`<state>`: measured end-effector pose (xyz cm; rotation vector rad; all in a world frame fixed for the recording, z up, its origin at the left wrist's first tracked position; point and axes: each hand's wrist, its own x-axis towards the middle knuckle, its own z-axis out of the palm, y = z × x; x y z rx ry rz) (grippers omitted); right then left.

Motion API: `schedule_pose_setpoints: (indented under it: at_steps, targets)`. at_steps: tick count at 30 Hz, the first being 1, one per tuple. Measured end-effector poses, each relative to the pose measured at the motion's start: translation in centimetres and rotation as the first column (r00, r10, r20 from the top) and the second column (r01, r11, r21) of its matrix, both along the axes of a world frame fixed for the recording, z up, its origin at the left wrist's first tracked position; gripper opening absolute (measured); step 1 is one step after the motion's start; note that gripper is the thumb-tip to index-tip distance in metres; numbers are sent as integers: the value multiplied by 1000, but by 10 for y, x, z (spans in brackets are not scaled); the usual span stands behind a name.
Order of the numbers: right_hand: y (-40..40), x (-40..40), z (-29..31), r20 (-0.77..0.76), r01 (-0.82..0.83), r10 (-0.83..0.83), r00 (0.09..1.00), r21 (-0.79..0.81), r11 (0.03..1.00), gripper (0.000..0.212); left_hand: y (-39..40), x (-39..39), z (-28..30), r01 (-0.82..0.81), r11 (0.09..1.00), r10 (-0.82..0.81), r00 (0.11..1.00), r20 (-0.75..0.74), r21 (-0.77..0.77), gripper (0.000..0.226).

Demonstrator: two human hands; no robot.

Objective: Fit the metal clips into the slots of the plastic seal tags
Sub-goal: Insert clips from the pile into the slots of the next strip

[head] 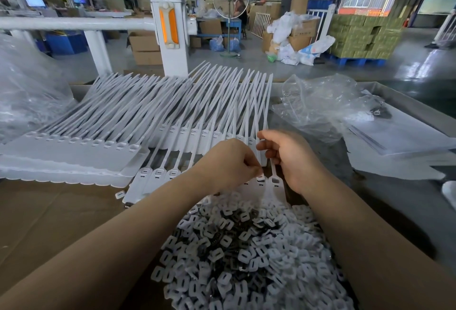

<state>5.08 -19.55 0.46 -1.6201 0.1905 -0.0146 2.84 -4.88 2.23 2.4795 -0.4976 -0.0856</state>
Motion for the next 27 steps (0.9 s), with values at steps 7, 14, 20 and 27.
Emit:
schedule_pose_setpoints:
  at_steps: [7,14,20,27]
  targets:
    - [0,0,-1,-5,-5,5,1000,1,1000,16,-4,-6,4,6,1000,-7,999,47,27,15]
    - [1,-2,1,-19,0,1,1000,32,999,20,-6,-12,2,64,994,-76,987,139,88,18]
    - [2,-3,3,-16,1,-1,1000,28,1000,20,-5,-8,4,68,991,-80,992,100,117,17]
    - [2,-3,3,-26,8,-8,1000,13,1000,21,-8,-9,5,-21,997,17,998,54,71,16]
